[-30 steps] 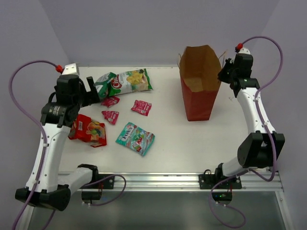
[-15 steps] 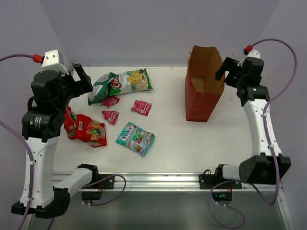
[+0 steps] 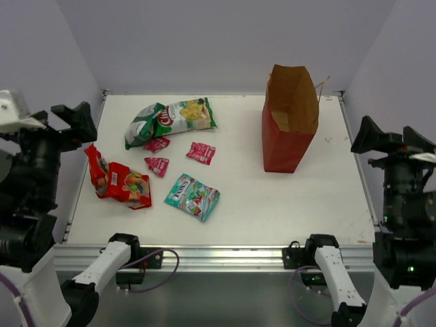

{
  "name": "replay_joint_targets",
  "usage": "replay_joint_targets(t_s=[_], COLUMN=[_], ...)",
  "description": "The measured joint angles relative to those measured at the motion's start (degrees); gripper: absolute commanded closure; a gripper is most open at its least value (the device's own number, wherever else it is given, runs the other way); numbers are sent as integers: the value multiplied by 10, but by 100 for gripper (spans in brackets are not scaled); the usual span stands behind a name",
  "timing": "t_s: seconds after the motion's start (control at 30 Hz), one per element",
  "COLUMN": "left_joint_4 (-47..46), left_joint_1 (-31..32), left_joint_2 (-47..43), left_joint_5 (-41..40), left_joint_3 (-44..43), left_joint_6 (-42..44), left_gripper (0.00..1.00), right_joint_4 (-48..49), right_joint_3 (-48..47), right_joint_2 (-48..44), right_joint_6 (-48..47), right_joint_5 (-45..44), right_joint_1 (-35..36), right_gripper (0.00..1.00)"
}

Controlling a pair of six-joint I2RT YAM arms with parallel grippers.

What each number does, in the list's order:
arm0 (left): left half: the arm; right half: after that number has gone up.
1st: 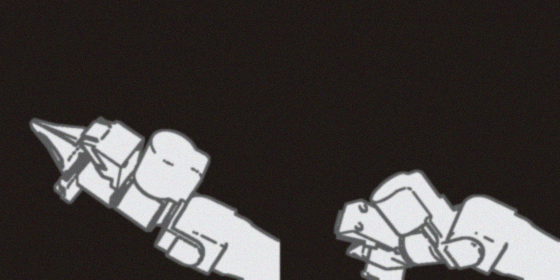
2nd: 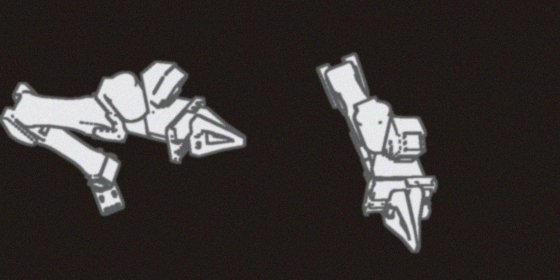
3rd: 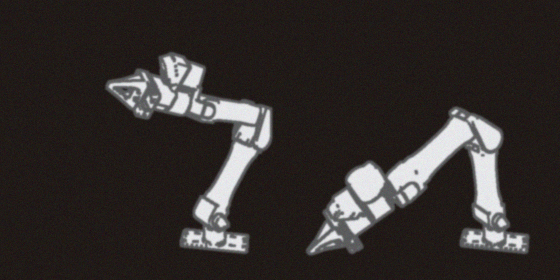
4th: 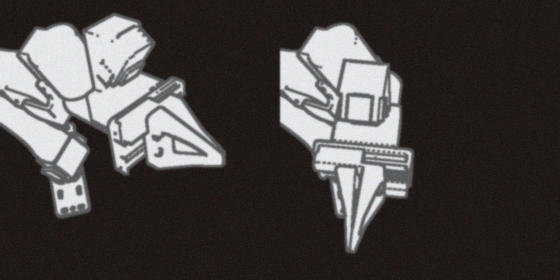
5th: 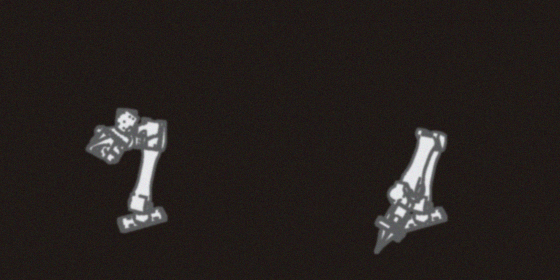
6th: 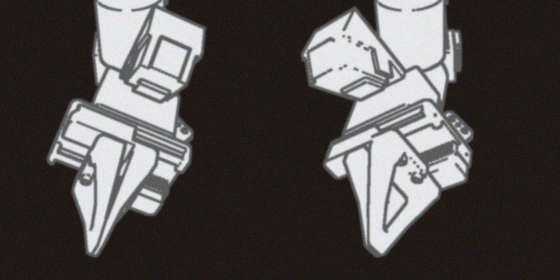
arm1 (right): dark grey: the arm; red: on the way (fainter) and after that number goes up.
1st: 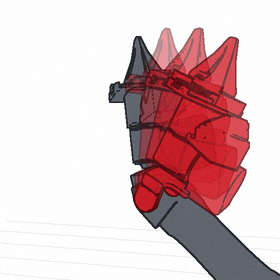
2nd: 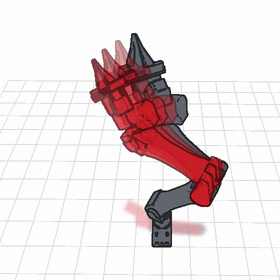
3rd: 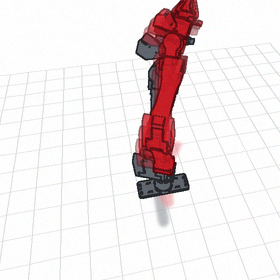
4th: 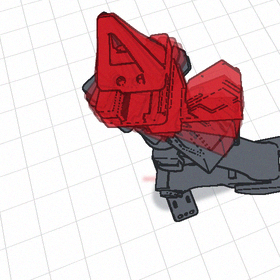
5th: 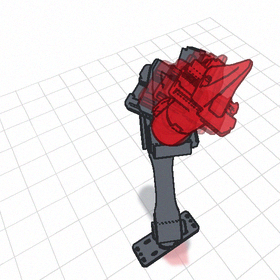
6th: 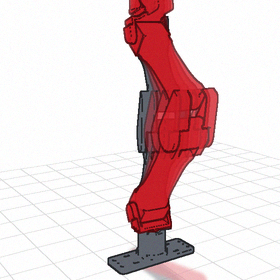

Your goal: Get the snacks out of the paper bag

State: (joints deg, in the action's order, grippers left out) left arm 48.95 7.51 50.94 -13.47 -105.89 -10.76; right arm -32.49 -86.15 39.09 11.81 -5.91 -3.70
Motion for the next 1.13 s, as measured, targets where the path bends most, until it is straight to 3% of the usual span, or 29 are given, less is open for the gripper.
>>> replay_joint_targets(t_s=[0.17,0.33,0.57,1.13], left_joint_4=[-11,-22,-31,-43], left_joint_1=[9,28,61,99], left_joint_2=[-76,-136,-209,-214], left_joint_5=[-19,-57,-106,-170], left_joint_3=[-2,4,83,150], left_joint_6=[17,24,9,9], left_gripper=[0,0,0,0], right_joint_4=[35,44,84,126], right_joint_3=[34,44,113,150], right_joint_2=[-112,-159,-231,-250], right_joint_6=[-10,-11,-41,-70], right_joint_5=[-16,-25,-2,-10], right_joint_1=[1,21,90,115], right_gripper=[1,1,1,1])
